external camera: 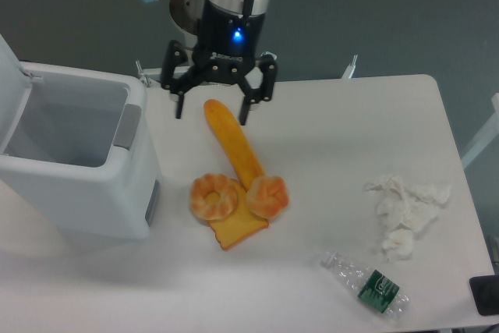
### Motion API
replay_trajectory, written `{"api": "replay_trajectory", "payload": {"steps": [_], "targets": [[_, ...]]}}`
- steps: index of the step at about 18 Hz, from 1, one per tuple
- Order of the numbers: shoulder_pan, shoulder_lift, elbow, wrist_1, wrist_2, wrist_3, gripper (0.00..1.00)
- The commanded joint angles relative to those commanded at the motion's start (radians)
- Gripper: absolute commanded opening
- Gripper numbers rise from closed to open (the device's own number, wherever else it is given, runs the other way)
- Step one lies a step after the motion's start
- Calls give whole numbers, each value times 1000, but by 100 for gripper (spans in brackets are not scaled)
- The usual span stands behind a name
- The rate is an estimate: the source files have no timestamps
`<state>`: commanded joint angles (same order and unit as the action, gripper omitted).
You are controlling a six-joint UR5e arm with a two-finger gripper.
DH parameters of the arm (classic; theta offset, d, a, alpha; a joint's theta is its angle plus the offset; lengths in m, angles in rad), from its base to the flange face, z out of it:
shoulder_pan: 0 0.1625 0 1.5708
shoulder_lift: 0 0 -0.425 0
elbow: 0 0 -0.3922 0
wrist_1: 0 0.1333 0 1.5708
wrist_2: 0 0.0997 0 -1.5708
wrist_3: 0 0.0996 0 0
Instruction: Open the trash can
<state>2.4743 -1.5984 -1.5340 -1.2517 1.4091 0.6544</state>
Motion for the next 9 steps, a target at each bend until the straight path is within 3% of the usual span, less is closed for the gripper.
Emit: {"api": "replay_trajectory", "payload": {"steps": [4,9], "targets": [[3,-28,-8,0,226,188,100],[26,-43,-21,8,278,205,100]]}}
